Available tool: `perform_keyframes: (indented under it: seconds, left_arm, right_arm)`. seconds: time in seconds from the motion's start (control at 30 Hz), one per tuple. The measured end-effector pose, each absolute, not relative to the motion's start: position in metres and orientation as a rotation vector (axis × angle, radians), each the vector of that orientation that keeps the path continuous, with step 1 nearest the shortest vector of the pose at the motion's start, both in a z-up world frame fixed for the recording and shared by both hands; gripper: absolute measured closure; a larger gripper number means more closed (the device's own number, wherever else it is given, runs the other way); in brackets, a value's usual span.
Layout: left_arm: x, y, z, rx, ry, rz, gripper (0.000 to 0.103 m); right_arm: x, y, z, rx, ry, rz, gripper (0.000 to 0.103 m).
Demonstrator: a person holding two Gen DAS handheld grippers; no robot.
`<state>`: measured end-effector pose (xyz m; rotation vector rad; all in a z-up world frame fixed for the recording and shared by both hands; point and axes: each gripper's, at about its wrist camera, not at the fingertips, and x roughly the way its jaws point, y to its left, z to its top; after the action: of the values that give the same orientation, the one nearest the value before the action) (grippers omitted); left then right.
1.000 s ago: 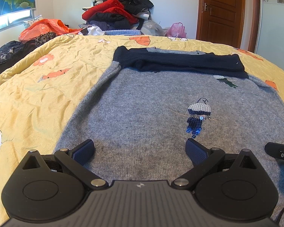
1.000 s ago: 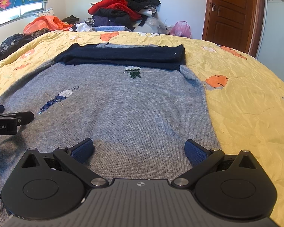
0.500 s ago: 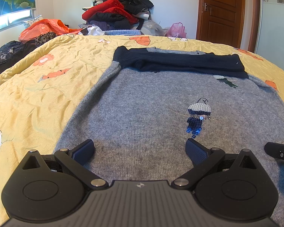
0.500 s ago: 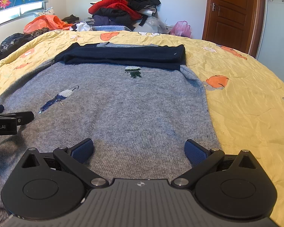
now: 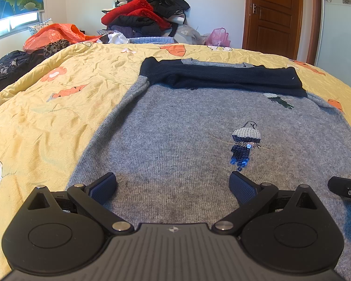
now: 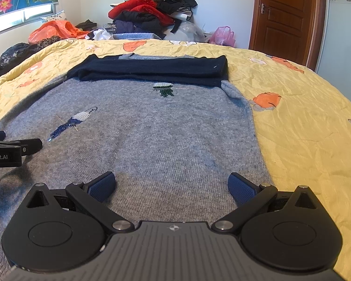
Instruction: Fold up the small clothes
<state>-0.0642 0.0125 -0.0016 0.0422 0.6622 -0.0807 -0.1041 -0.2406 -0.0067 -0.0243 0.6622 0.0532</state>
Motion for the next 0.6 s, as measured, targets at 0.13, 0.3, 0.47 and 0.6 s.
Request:
perform_keyframes:
  seconds: [0.13, 0.3, 0.47, 0.6]
  left_arm:
    - [-0.064, 0.012, -0.002, 0.041, 0.662, -0.081, 0.0]
    - [-0.065, 0.013, -0.002, 0.044, 0.662, -0.08, 0.0]
    - [-0.065, 0.015, -0.002, 0.038, 0.663, -0.081, 0.0]
    - [-0.064, 0.015, -0.002, 0.041, 0.663, -0.08, 0.0]
  right_arm:
    - [-0.106, -0.243, -0.006, -0.011, 0.658, 0.057, 0.0]
    - [-0.13, -0.257, 0.008, 0.053, 0.608, 0.051, 0.001]
    - [-0.168, -0.307, 0.029, 0.124, 0.558, 0.034, 0.0]
    - [-0.176, -0.358, 0.027, 0.303, 0.732, 0.123, 0.001]
